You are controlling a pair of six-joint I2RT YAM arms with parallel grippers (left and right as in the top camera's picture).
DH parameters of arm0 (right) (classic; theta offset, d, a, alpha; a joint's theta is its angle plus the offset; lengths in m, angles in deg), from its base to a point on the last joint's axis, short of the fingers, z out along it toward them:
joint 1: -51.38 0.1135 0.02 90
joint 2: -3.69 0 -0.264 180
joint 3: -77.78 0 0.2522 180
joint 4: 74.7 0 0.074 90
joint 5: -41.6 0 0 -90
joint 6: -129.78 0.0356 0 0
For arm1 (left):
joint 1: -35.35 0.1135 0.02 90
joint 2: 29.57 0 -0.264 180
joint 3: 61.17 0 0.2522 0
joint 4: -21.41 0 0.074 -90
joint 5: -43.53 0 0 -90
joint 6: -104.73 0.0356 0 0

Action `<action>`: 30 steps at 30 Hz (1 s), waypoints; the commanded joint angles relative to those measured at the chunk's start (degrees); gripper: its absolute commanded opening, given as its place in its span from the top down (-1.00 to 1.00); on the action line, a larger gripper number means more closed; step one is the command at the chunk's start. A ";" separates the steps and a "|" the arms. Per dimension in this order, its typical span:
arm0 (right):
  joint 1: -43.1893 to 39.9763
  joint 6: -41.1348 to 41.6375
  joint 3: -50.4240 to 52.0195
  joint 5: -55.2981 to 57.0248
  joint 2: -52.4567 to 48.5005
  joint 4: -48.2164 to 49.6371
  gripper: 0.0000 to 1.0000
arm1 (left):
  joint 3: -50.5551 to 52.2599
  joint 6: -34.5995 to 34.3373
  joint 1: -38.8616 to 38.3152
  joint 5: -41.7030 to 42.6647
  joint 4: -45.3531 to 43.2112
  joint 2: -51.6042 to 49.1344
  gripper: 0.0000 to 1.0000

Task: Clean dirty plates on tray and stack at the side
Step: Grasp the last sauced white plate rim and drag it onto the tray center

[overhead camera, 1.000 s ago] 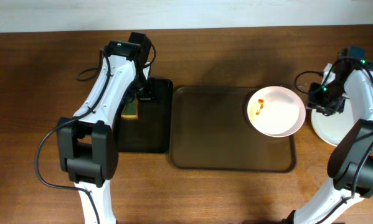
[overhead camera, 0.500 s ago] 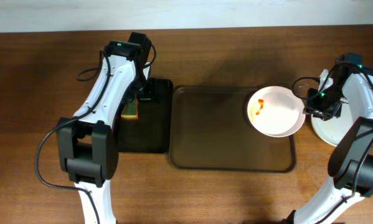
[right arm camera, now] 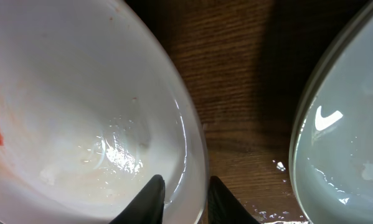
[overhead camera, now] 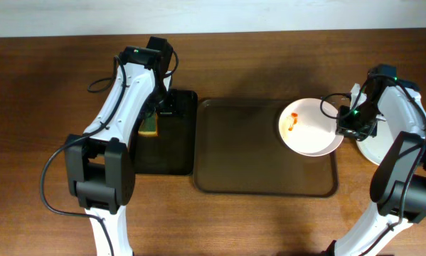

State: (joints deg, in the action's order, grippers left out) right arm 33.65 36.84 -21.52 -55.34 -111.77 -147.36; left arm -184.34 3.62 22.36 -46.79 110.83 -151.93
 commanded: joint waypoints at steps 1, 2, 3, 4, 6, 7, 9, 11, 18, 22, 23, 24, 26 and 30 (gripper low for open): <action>0.55 0.39 0.50 -0.09 -0.44 -0.04 0.50 | 0.37 0.52 0.04 -0.59 -0.02 0.50 -0.99; 0.74 0.39 0.59 0.15 -0.44 -0.15 0.51 | 0.37 0.52 0.04 -0.59 -0.02 0.50 -0.99; 0.83 0.39 0.81 1.25 -0.44 -0.17 0.52 | 0.37 0.52 0.04 -0.59 -0.02 0.50 -0.99; 0.87 0.39 0.96 2.12 -0.44 -0.17 0.54 | 0.37 0.52 0.04 -0.59 -0.02 0.50 -0.99; 0.85 0.39 1.22 2.49 -0.44 -0.11 0.74 | 0.37 0.52 0.04 -0.59 -0.02 0.50 -0.99; 0.87 0.42 1.22 2.43 -0.44 0.04 0.92 | 0.37 0.52 0.04 -0.59 -0.02 0.50 -0.99; 0.92 0.42 1.22 0.87 -0.44 0.26 0.92 | 0.37 0.52 0.04 -0.59 -0.02 0.50 -0.99; 0.98 0.39 1.22 0.70 -0.44 0.24 0.92 | 0.37 0.52 0.04 -0.59 -0.02 0.50 -0.99; 8.15 -2.67 1.22 -1.44 -0.42 -0.44 0.92 | 0.37 0.52 0.04 -0.59 -0.02 0.50 -0.99; 13.18 -2.64 1.25 3.80 -0.44 -1.31 0.92 | 0.37 0.52 0.04 -0.59 -0.02 0.50 -0.99; 14.01 -2.67 1.27 3.80 -0.42 -1.31 0.92 | 0.37 0.52 0.04 -0.59 -0.02 0.50 -0.99; 14.64 -2.67 1.27 3.80 -0.44 -1.27 0.92 | 0.37 0.52 0.04 -0.59 -0.02 0.50 -0.99; 15.54 -2.64 1.27 3.82 -0.44 -0.22 0.92 | 0.37 0.52 0.04 -0.59 -0.02 0.50 -0.99; 15.52 -2.60 1.29 3.76 -0.44 0.85 0.19 | 0.37 0.52 0.04 -0.59 -0.02 0.50 -0.99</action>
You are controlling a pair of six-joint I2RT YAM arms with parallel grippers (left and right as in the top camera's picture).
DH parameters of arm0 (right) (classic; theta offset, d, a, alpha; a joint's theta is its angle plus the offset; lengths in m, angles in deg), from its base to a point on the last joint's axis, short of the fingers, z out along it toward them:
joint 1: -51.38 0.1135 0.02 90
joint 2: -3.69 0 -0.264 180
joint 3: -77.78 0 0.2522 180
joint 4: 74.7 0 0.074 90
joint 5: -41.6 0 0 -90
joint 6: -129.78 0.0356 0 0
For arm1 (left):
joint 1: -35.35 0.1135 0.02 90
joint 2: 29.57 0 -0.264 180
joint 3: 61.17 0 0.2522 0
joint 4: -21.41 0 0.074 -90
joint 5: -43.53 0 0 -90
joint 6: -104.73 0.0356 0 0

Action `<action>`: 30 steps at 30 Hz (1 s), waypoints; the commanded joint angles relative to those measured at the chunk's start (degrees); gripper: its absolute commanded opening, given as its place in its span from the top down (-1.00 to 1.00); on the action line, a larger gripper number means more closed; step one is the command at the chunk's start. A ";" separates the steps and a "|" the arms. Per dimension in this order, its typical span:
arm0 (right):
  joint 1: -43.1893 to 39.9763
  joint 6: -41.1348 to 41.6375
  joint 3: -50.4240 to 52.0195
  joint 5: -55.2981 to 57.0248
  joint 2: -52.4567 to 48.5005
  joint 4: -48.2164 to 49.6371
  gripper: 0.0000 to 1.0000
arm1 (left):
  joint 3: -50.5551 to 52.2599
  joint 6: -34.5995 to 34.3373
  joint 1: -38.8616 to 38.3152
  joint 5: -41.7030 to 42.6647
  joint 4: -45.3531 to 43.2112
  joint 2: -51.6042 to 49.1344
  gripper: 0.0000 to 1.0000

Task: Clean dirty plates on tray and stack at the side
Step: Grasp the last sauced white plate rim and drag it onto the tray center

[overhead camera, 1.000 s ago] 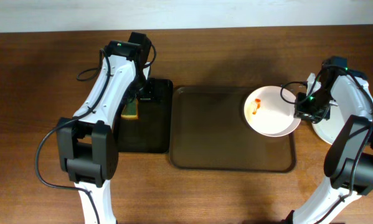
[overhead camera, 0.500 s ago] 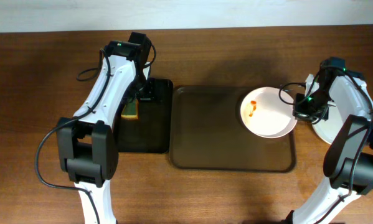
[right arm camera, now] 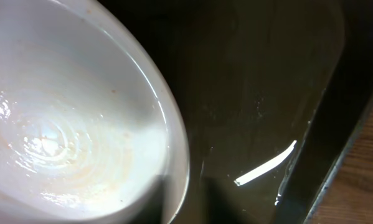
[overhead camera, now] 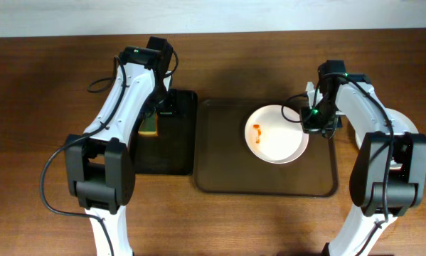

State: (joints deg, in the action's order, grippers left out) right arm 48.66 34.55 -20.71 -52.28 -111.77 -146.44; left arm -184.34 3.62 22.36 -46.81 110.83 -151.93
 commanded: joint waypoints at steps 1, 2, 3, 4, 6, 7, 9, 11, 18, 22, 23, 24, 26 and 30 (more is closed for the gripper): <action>0.50 -0.28 0.57 0.59 -0.44 -0.07 0.14 | 0.37 0.52 0.04 -0.57 -0.02 0.50 -0.99; 0.50 -0.31 0.79 0.09 -0.44 -0.02 0.07 | 0.37 0.52 0.04 -0.57 -0.02 0.50 -0.99; 0.50 -0.28 1.07 0.04 -0.44 0.20 0.07 | 0.37 0.52 0.04 -0.57 -0.02 0.50 -1.00; 0.50 0.15 1.84 0.07 -0.42 1.36 0.09 | 0.37 0.52 0.04 -0.57 -0.02 0.50 -0.99; 0.37 2.56 3.19 0.09 -0.44 2.99 0.14 | 0.37 0.52 0.04 -0.57 -0.02 0.50 -0.99; 0.35 3.10 3.63 0.07 -0.44 3.02 0.15 | 0.37 0.52 0.04 -0.57 -0.02 0.50 -0.99; 0.35 4.90 4.28 -0.85 -0.44 2.97 0.15 | 0.37 0.52 0.04 -0.57 -0.02 0.50 -0.99; 0.35 4.87 4.28 -4.61 -0.44 3.06 0.18 | 0.37 0.52 0.04 -0.57 -0.02 0.50 -0.99; 0.33 6.95 4.28 -5.33 -0.44 4.11 0.65 | 0.37 0.52 0.04 -0.57 -0.02 0.50 -0.99; 0.42 8.96 4.28 -5.44 -0.42 5.11 0.50 | 0.37 0.52 0.04 -0.57 -0.02 0.50 -0.99; 0.42 8.96 4.28 -5.44 -0.42 5.20 0.42 | 0.37 0.52 0.04 -0.57 -0.02 0.50 -0.99; 0.42 8.96 4.28 -5.44 -0.42 5.35 0.37 | 0.37 0.52 0.04 -0.57 -0.02 0.50 -0.99; 0.42 8.96 4.28 -5.44 -0.44 5.64 0.35 | 0.37 0.52 0.04 -0.57 -0.02 0.50 -0.99; 0.42 10.69 5.95 -5.60 -0.44 8.02 0.92 | 0.37 0.52 0.04 -0.57 -0.02 0.50 -0.99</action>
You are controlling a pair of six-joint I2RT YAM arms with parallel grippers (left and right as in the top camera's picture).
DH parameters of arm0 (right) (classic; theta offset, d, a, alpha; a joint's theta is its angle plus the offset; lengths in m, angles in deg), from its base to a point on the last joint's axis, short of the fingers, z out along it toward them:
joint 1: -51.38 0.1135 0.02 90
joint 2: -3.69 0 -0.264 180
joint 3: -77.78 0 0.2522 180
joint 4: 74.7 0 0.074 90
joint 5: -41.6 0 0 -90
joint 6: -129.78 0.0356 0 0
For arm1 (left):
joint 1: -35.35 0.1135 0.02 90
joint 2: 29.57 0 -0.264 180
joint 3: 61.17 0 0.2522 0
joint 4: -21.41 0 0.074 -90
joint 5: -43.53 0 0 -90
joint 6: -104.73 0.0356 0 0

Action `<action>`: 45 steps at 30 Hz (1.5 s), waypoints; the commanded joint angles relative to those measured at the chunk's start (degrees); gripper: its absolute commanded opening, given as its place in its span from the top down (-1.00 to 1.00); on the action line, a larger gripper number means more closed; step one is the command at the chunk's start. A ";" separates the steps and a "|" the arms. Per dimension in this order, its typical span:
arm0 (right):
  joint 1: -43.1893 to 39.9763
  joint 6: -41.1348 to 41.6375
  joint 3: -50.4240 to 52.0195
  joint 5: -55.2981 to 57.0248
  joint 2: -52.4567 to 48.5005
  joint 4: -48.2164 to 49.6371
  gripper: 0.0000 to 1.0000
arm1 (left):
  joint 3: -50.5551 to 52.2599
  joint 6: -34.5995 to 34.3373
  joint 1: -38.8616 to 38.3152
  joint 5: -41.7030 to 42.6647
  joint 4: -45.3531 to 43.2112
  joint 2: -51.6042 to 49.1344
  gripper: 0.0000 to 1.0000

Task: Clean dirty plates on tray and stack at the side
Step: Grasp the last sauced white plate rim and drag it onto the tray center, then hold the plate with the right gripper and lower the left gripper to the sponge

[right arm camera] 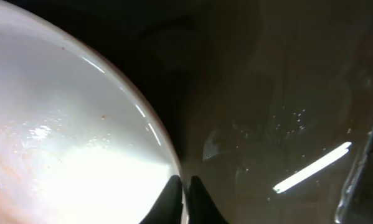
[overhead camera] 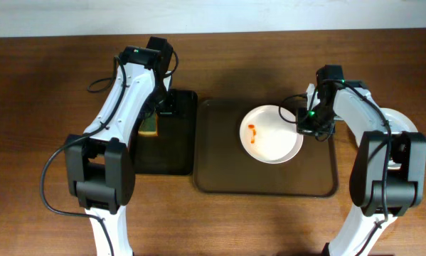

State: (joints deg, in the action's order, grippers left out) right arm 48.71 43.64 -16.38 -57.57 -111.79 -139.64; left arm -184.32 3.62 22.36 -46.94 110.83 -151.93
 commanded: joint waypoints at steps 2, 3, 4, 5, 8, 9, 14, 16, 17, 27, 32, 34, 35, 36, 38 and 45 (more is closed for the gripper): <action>0.37 1.57 2.29 -0.31 -0.42 2.10 0.92 | 0.35 0.52 0.04 -0.44 -0.02 0.50 -0.99; 0.37 1.57 2.29 -0.31 -0.42 2.10 0.92 | 0.35 0.52 0.04 -0.44 -0.02 0.50 -0.99; 0.37 1.57 2.36 -0.26 -0.42 2.08 0.90 | 0.35 0.52 0.04 -0.44 -0.02 0.50 -0.99; 0.35 1.55 2.36 0.31 -0.42 1.86 0.90 | 0.35 0.52 0.04 -0.44 -0.02 0.50 -0.99; 0.35 1.55 2.36 6.32 -0.39 0.57 0.92 | 0.35 0.52 0.04 -0.44 -0.02 0.50 -0.99; 0.35 1.55 2.36 6.25 -0.39 0.57 0.92 | 0.35 0.52 0.04 -0.44 -0.02 0.50 -0.99; 0.37 -0.85 2.21 6.82 -0.39 -1.42 0.90 | 0.35 0.52 0.04 -0.44 -0.02 0.50 -1.00; 0.35 -0.85 1.75 7.41 -0.37 -2.99 0.90 | 0.35 0.52 0.04 -0.44 -0.02 0.50 -0.99; 0.37 -0.85 1.68 7.39 -0.37 -3.30 0.82 | 0.35 0.52 0.04 -0.44 -0.02 0.50 -0.99; 0.42 -0.79 1.68 7.28 -0.39 -2.54 0.28 | 0.35 0.55 0.04 -3.19 -5.86 0.50 -0.99; 0.42 -0.79 1.68 7.28 -0.39 -2.36 0.26 | 3.28 0.24 0.52 -6.01 -6.08 0.46 -0.99; 0.42 -0.79 1.68 7.28 -0.37 -2.36 0.20 | 4.63 0.07 0.52 -5.84 -6.05 0.46 -0.99; 0.42 -0.79 1.68 7.28 -0.39 -2.36 0.15 | 4.63 0.07 0.52 -5.84 -6.01 0.46 -0.99; 0.42 -0.79 1.68 7.28 -0.39 -2.36 0.12 | 4.63 0.09 0.52 -5.86 -7.56 0.46 -0.99; 0.42 -0.79 1.68 7.28 -0.39 -2.36 0.12 | 4.63 0.20 0.52 -5.84 -9.55 0.46 -1.00; 0.42 -0.79 1.68 6.78 -0.39 -2.03 0.11 | 11.74 -4.07 1.18 -17.46 -15.08 0.46 -0.11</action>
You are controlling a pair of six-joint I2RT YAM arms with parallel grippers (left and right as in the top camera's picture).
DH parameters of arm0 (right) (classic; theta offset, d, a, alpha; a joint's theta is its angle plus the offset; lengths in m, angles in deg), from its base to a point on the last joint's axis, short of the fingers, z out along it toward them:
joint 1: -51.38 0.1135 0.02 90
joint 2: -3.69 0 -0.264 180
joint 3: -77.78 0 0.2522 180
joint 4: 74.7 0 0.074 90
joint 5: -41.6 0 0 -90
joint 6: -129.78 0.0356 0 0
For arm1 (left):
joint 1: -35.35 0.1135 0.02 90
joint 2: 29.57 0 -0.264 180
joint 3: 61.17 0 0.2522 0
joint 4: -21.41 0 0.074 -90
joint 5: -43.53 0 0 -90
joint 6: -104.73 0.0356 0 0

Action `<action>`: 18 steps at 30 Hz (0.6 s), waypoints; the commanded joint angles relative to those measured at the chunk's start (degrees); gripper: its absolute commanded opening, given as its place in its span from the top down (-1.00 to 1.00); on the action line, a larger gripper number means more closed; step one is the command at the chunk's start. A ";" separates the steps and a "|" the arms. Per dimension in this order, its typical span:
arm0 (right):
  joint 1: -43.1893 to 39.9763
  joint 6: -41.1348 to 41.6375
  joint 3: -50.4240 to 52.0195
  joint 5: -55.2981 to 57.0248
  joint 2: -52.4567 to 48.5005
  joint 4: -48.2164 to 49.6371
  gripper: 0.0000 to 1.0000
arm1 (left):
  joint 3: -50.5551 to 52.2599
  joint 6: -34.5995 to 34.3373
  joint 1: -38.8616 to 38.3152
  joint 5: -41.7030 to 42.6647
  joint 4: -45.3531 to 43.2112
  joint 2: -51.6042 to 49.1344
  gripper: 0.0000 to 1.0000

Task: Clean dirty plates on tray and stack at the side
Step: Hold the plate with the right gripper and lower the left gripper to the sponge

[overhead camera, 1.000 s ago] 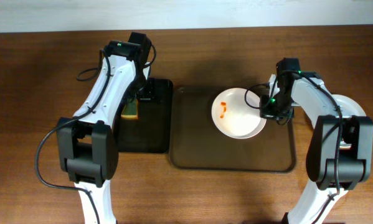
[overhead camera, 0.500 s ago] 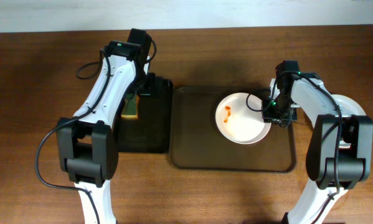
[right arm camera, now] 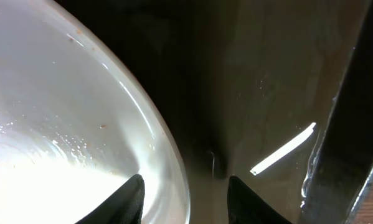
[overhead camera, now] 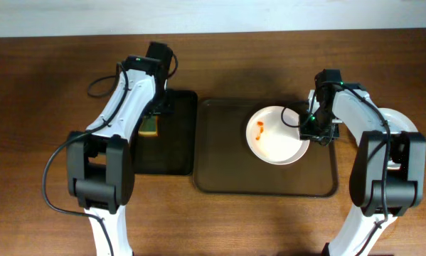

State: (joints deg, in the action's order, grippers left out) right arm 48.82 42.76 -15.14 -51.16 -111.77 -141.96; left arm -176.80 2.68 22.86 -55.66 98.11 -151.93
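Observation:
A white plate [overhead camera: 275, 146] with a red smear [overhead camera: 259, 129] lies on the right half of the dark tray [overhead camera: 220, 160]. My right gripper [overhead camera: 314, 134] is at the plate's right rim. The right wrist view shows this gripper [right arm camera: 185, 190] open. One finger is over the plate [right arm camera: 61, 124] and the other over the wet tray floor [right arm camera: 261, 93], with the rim between them and untouched. My left gripper [overhead camera: 161, 107] hangs over the black bin [overhead camera: 173, 153] beside a yellow-green sponge [overhead camera: 150, 126]. Its jaws are hidden by the arm.
A second white plate [overhead camera: 401, 122] rests on the wooden table right of the tray, partly behind my right arm. The tray's raised right edge [right arm camera: 360, 93] runs close beside the right gripper. Bare wood surrounds the tray and bin.
My right gripper, then shut on the plate's rim, now stands open around it. The plate sits slightly nearer and to the right on the tray. The left arm shifted only a little.
First my right gripper held the smeared plate at the tray's right edge, next to the other plate. A second later the plate was over the tray's right half, still gripped. It stayed there, and now it lies released on the tray.

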 commanded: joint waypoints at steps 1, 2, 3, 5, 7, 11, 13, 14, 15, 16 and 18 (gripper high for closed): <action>0.31 0.09 0.44 -0.02 -0.39 0.31 0.12 | 5.79 -3.10 0.81 -9.25 -3.85 0.46 -0.17; 0.31 0.09 0.44 -0.02 -0.42 0.28 0.12 | 6.82 -3.10 0.96 -9.22 -4.81 0.46 -0.17; 0.31 0.09 0.44 0.00 -0.42 0.28 0.11 | 8.17 -3.10 1.22 -9.27 -6.10 0.46 -0.21; 0.31 0.09 0.44 0.00 -0.42 0.28 0.12 | 11.82 -3.10 1.92 -8.50 -10.16 0.46 -0.22; 0.31 0.09 0.44 0.02 -0.42 0.28 0.12 | 15.08 -3.10 1.90 -6.64 -13.38 0.46 -0.19; 0.31 0.09 0.44 0.02 -0.42 0.37 0.12 | 18.08 -3.06 1.88 1.75 -14.25 0.48 0.86; 0.31 0.09 0.44 0.02 -0.42 0.37 0.12 | 17.88 -2.62 1.90 4.72 -14.01 0.59 1.00; 0.31 0.09 0.44 0.02 -0.39 0.37 0.12 | 16.50 -2.38 1.90 6.03 -12.26 0.87 1.00; 0.31 0.09 0.44 0.02 -0.42 0.37 0.12 | 15.26 -2.40 1.90 6.71 -10.82 0.92 1.00; 0.31 0.09 0.44 0.02 -0.42 0.37 0.12 | 13.49 -2.40 1.90 7.15 -8.87 0.92 0.81; 0.31 0.09 0.44 0.02 -0.42 0.35 0.13 | 11.54 -1.73 1.90 7.13 -7.04 0.92 -0.43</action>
State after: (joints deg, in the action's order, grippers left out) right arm 48.82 42.79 -15.14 -51.21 -111.77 -141.74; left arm -162.13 0.08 24.83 -52.12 89.23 -150.97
